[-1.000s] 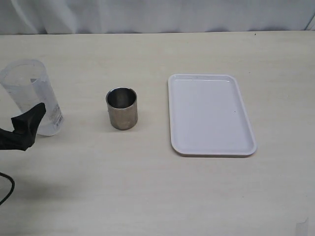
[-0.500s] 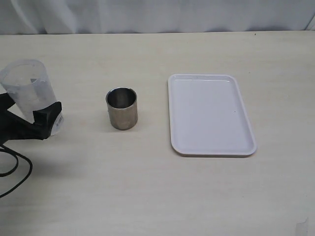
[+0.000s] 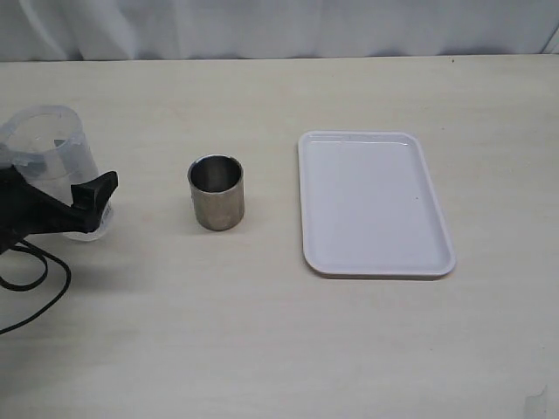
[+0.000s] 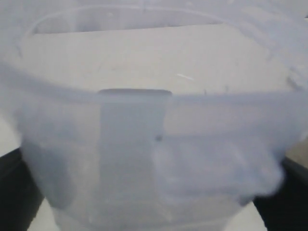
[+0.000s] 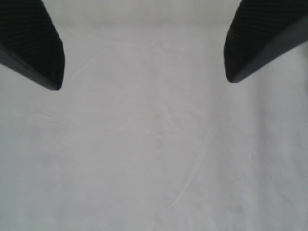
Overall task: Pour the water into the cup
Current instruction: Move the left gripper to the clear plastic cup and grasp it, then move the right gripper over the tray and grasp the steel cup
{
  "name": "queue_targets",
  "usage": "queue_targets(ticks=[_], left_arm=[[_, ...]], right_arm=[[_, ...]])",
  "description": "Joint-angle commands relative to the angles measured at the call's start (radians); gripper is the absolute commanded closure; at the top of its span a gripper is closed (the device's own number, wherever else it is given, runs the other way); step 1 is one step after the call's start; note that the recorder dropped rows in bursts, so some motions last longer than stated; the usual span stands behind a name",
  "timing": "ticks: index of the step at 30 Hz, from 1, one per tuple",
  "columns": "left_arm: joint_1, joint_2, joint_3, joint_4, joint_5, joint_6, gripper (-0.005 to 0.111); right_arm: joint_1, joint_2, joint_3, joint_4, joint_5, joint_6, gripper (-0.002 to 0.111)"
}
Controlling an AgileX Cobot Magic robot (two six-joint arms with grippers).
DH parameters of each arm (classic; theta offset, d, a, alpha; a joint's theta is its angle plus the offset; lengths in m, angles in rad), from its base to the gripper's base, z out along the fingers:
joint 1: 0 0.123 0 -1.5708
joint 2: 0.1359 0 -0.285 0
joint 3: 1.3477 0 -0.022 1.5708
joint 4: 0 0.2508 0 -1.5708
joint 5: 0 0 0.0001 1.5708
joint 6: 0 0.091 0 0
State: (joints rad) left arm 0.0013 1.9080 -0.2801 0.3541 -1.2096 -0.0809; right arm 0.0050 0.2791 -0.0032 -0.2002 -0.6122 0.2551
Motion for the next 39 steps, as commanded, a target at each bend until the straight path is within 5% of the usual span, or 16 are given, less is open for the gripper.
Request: queue_targets(ticks=[1,17,20,26,32,39], left_arm=[[0.003,0.019,-0.005,0.001,-0.011,0.002,0.002],[0.003,0.019,-0.014,0.004,-0.011,-0.002,0.002],[0.003,0.019,-0.014,0.004,-0.011,-0.002,0.02],[0.003,0.019,-0.014,0.007,-0.011,-0.002,0.106],[0.003,0.019,-0.014,0.005,-0.011,-0.001,0.107],[0.003,0.019,-0.014,0.009,-0.011,-0.003,0.107]], right_arm=[[-0.001,0.01,0.003,-0.052,0.006,0.048,0.024],[-0.001,0.394,0.003,-0.254,-0.328,0.134,0.024],[-0.001,0.515,0.003,-0.316,-0.435,0.123,0.024],[-0.001,0.828,-0.139,-0.601,-0.443,0.144,0.024],[0.024,1.219,-0.343,-0.86,-0.594,0.115,0.024],[0.188,1.478,-0.585,-0.859,-0.448,0.038,0.016]])
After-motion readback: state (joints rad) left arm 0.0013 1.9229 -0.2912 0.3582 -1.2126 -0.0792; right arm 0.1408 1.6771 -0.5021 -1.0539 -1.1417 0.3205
